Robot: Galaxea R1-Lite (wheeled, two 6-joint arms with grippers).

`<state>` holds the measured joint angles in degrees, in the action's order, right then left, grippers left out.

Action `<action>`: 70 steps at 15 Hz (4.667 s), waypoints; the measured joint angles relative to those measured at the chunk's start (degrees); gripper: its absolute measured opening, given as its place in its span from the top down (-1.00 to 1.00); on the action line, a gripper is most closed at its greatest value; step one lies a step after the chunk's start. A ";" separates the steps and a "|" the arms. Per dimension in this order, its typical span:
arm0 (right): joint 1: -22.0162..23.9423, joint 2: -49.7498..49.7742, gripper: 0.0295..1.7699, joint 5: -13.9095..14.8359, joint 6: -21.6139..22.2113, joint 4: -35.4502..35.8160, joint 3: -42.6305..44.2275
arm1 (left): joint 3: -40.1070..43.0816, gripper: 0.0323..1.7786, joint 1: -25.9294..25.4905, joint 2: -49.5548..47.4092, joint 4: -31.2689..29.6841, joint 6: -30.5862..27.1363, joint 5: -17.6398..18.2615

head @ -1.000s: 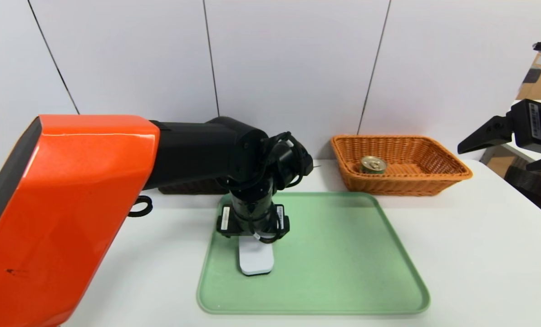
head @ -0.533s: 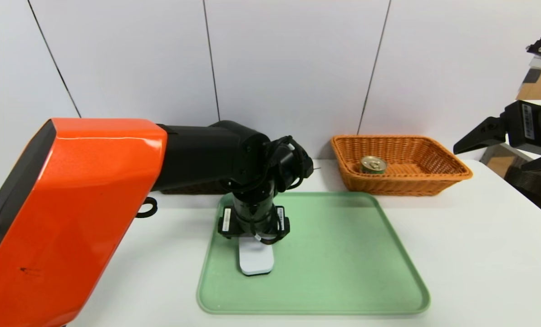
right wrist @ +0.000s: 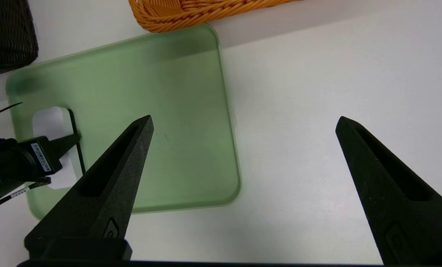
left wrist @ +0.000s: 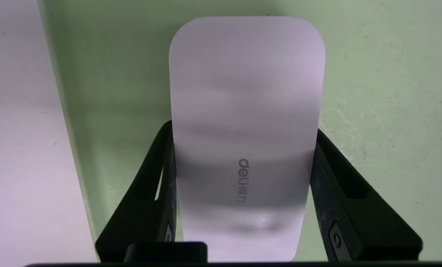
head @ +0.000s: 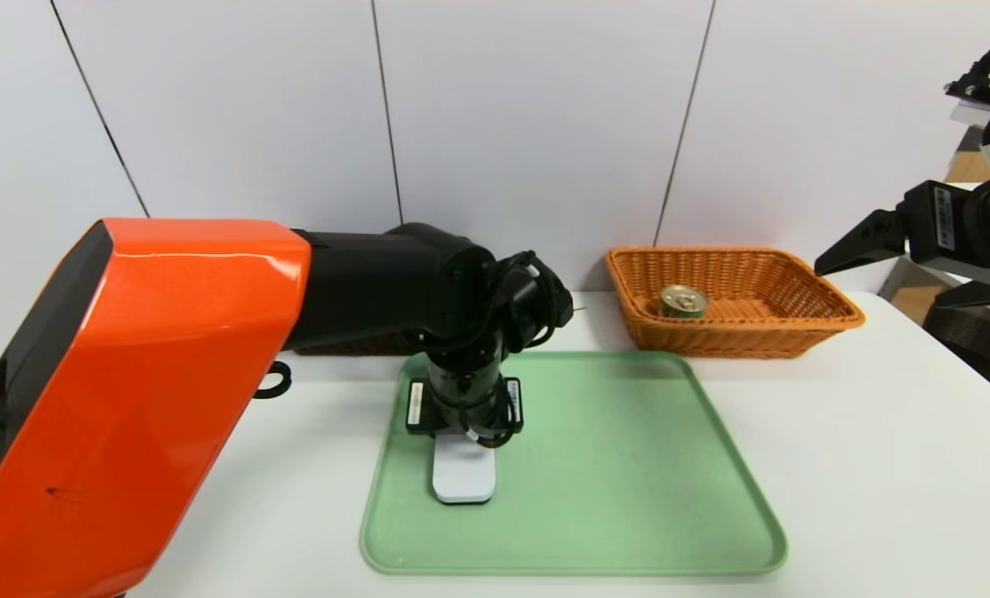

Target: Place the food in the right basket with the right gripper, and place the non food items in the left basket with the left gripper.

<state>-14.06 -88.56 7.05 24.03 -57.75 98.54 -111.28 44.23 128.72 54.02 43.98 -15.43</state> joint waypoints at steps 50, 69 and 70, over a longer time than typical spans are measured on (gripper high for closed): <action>0.78 19.55 -0.92 1.77 -16.20 -1.40 -11.19 | 12.82 -0.83 -28.57 -33.41 -32.60 -41.03 3.83; 13.53 81.57 -0.92 -2.01 -25.62 14.84 -57.14 | 72.83 -0.90 -42.96 -116.76 -29.60 -49.80 6.78; 13.73 83.75 -0.92 -2.45 -27.44 20.19 -60.26 | 75.39 -0.90 -43.22 -120.30 -29.79 -50.31 8.30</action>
<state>-0.33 -4.82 4.60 -3.41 -37.56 38.28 -35.89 1.01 8.42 24.22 -6.33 -7.13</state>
